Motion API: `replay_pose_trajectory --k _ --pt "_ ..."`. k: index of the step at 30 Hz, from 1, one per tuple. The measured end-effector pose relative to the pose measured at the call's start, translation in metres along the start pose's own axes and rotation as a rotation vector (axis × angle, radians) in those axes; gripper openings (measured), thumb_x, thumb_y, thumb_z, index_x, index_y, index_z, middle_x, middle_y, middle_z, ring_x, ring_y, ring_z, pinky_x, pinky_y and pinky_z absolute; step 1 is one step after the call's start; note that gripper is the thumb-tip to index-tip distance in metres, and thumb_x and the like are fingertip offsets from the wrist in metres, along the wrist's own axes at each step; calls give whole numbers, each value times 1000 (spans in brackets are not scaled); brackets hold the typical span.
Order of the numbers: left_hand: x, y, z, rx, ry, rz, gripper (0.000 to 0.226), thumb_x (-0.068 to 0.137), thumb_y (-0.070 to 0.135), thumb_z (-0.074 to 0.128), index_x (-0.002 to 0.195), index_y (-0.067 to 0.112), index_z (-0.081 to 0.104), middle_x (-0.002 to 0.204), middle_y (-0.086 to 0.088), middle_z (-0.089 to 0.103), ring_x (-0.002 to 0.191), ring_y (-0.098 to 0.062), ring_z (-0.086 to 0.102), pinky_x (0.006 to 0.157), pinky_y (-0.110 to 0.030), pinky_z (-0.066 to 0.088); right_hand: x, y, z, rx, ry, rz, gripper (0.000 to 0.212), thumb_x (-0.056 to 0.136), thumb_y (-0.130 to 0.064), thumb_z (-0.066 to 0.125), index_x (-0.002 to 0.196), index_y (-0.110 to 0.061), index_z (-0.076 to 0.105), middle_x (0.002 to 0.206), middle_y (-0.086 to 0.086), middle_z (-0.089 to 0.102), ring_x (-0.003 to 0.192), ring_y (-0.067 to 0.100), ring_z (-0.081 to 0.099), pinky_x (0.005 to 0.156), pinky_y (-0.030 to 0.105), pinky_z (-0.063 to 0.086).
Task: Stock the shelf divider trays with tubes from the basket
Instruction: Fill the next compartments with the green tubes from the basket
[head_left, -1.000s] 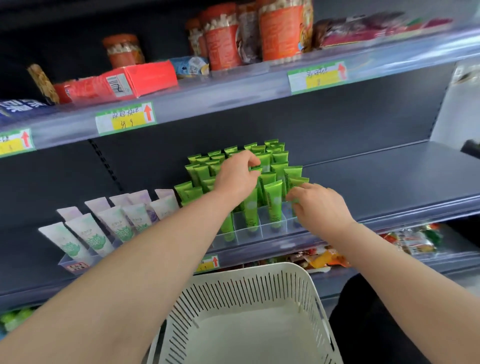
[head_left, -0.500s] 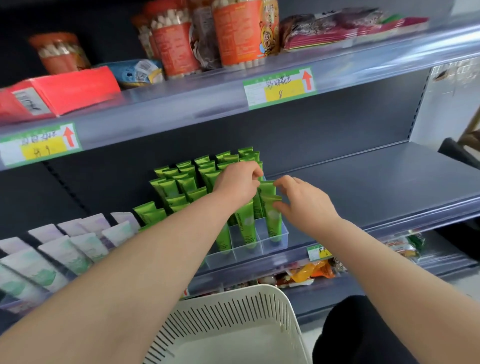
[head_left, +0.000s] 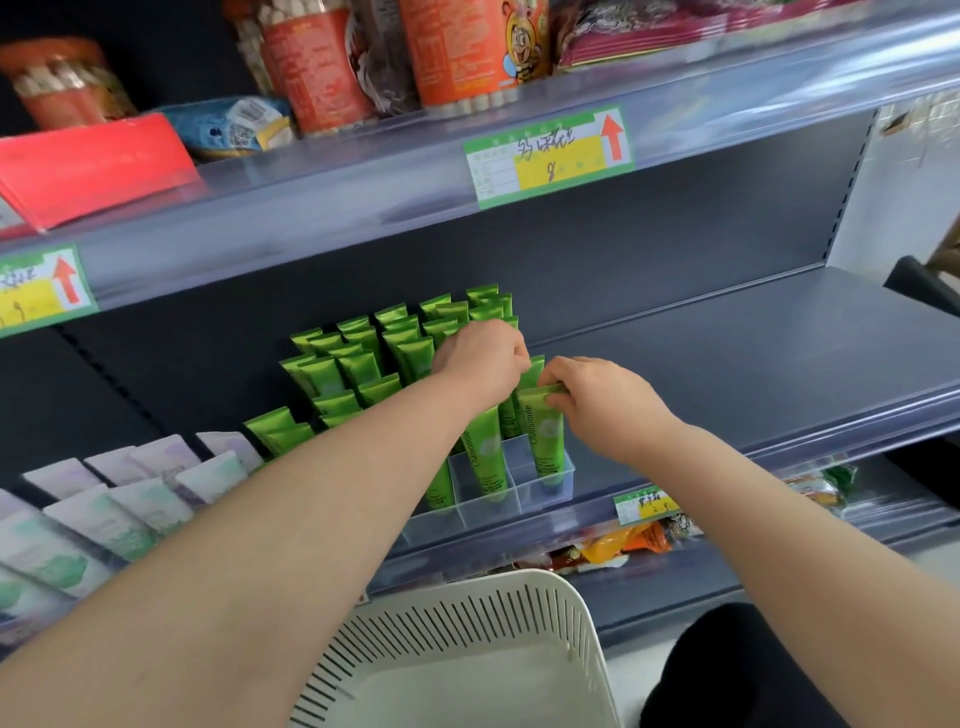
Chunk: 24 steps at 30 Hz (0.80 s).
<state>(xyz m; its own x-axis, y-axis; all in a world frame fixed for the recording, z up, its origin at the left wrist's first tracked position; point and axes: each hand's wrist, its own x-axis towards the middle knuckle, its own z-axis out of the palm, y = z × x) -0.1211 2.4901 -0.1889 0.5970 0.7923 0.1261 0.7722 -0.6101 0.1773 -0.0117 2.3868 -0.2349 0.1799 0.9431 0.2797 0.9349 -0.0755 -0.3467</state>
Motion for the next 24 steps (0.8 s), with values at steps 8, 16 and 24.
replay_pose_trajectory --k 8,16,24 --pt "3 -3 -8 -100 98 4 15 91 27 56 90 25 71 102 7 68 96 -20 61 75 -30 46 1 -1 -9 100 83 41 32 99 -40 33 105 -18 55 103 0 61 96 23 55 73 35 44" --pt "21 -13 -9 6 40 -54 22 89 9 64 102 25 71 115 0 65 104 -23 61 84 -31 50 5 11 -14 -151 84 -35 29 102 -29 30 116 -19 53 108 3 59 102 26 51 74 36 40" --pt "29 -5 1 81 59 -49 28 90 3 60 109 20 70 118 -6 65 105 -28 61 80 -33 49 4 19 -15 -143 59 -58 31 102 -29 29 119 -18 53 107 3 59 102 27 51 78 39 43"
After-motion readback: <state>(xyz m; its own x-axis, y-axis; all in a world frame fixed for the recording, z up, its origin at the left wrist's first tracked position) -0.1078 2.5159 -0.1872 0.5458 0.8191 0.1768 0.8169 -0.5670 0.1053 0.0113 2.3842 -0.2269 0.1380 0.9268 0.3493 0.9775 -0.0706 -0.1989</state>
